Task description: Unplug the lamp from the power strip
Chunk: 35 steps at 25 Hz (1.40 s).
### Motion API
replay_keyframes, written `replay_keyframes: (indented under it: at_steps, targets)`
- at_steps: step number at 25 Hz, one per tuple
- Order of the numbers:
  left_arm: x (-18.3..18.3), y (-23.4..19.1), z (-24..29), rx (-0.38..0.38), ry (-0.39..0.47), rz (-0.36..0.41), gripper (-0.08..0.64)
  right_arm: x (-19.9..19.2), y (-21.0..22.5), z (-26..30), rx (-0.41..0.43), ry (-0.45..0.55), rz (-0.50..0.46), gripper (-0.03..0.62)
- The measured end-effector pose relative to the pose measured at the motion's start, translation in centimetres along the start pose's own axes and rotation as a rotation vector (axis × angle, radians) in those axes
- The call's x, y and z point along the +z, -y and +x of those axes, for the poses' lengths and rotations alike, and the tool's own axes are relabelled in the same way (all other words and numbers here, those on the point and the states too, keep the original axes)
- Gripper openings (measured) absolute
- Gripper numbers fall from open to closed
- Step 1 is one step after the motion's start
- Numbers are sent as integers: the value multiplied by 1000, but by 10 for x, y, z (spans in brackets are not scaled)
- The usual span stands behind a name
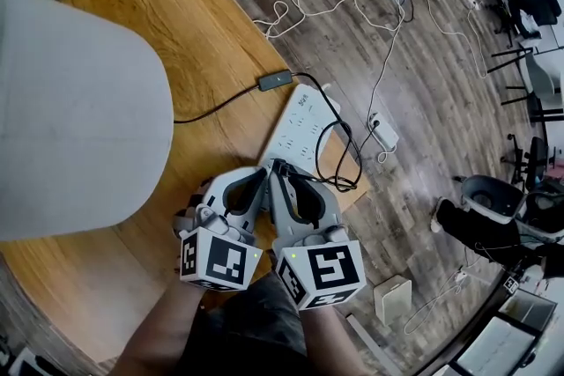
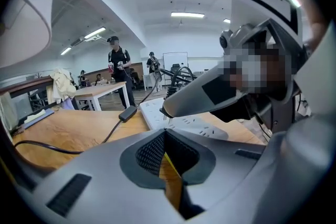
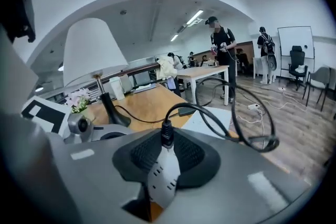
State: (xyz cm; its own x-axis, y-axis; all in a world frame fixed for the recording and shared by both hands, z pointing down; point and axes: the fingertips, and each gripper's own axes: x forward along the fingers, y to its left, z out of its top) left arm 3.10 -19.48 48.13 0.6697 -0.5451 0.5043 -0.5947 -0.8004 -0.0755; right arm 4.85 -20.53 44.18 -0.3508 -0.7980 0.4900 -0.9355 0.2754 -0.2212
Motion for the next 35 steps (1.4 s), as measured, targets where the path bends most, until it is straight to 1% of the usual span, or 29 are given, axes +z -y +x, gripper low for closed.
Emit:
replay_keyframes:
  at_steps: [5, 8, 10, 14, 19, 24, 27, 32, 35]
  targets:
    - [1, -1, 0, -17, 9, -6, -5, -10, 4, -1, -14, -14, 35, 81]
    - [2, -3, -3, 0, 11, 1, -5, -13, 7, -1, -18, -23, 46, 83]
    - [3, -5, -6, 12, 17, -9, -5, -14, 9, -3, -17, -27, 50, 83]
    - [7, -10, -13, 26, 39, -49, -5, -16, 2, -5, 8, -42, 50, 84]
    - [12, -17, -32, 90, 40, -60, -5, -17, -17, -7, 57, -77, 45, 86]
    - [7, -25, -50, 127, 48, -117, -5, -23, -35, -1, 94, -115, 16, 87]
    - [3, -27, -60, 142, 60, -139, -5, -26, -44, 3, 106, -130, 5, 89]
    - [3, -30, -77, 163, 85, -207, -5, -30, -58, 5, 124, -162, -26, 91]
    - [-1, -34, -85, 179, 93, -224, -5, -36, -66, 8, 137, -181, -54, 91]
